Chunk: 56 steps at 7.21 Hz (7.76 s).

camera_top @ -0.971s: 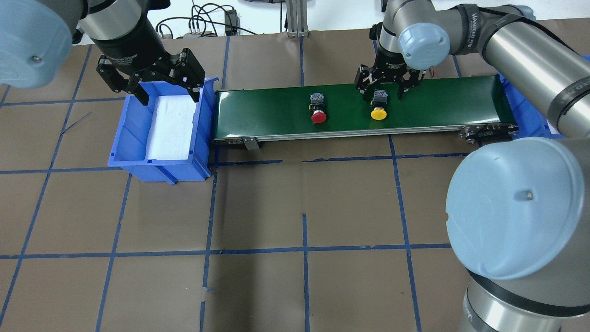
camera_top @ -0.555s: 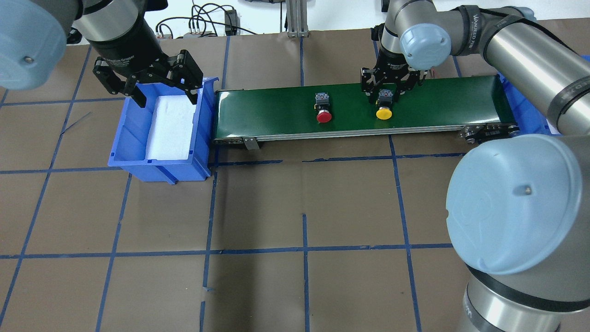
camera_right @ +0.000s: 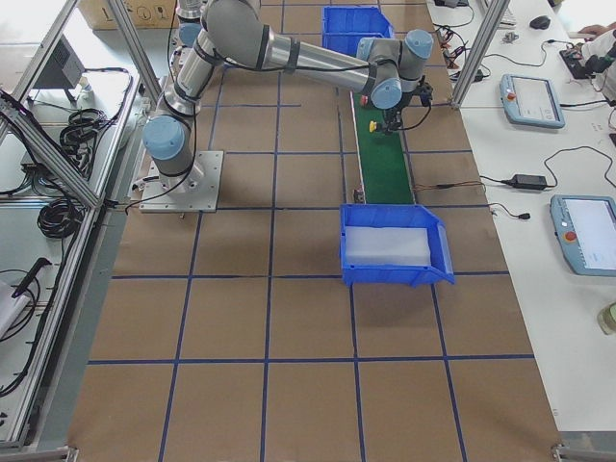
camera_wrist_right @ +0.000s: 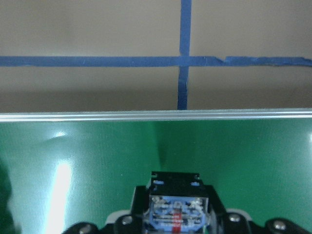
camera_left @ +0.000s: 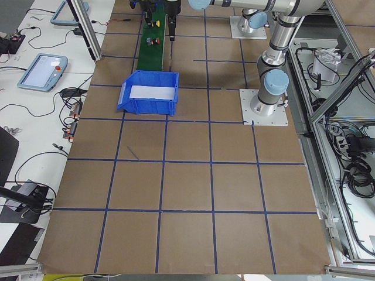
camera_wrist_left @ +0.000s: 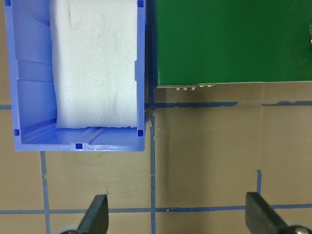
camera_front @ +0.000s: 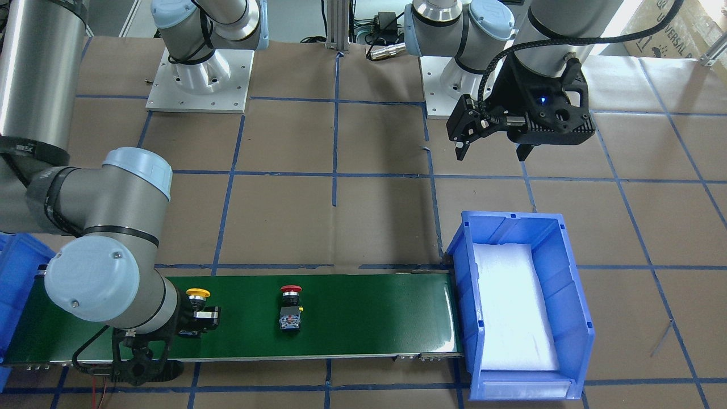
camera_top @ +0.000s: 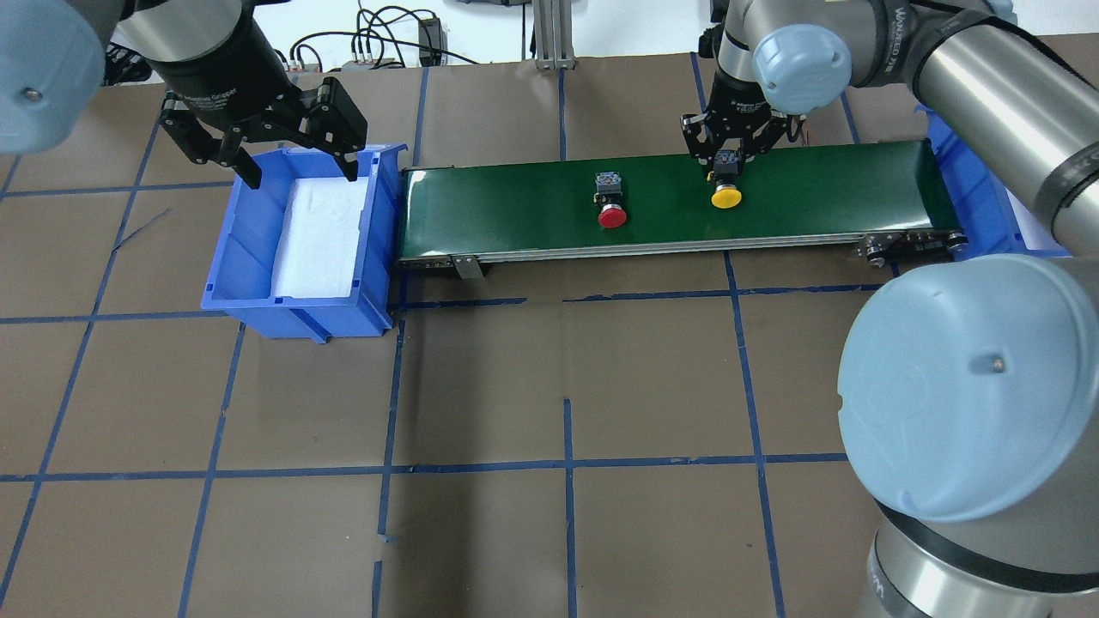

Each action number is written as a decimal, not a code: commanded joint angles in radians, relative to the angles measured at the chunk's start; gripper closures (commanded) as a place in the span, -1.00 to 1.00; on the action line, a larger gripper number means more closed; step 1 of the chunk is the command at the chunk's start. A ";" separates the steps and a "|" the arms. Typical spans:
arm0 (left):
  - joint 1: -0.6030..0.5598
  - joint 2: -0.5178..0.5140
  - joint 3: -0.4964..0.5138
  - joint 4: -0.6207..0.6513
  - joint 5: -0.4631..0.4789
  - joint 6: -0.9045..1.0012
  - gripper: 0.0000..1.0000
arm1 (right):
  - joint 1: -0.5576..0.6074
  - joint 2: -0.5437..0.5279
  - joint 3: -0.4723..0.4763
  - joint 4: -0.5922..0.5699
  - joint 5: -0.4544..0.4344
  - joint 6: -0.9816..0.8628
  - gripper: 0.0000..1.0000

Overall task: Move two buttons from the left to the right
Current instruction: 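Carry the yellow button into the far blue bin and release it, then move the right gripper back to the belt and grasp the red button, then carry the red button into the far blue bin beside the yellow one and release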

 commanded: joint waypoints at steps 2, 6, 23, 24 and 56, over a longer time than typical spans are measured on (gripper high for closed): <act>0.018 -0.035 0.007 -0.001 0.000 0.008 -1.00 | -0.096 -0.033 -0.126 0.074 -0.003 -0.160 0.66; 0.018 -0.031 0.010 -0.001 0.001 0.005 -1.00 | -0.391 -0.036 -0.246 0.219 0.006 -0.449 0.69; 0.084 -0.020 -0.009 0.014 0.000 0.001 -1.00 | -0.460 0.025 -0.277 0.205 0.020 -0.616 -0.36; 0.084 -0.019 -0.009 0.016 0.000 0.001 -1.00 | -0.393 -0.017 -0.271 0.240 0.018 -0.565 -0.42; 0.084 -0.025 -0.011 0.039 -0.009 0.000 -1.00 | -0.529 0.110 -0.167 0.151 -0.058 -0.701 0.84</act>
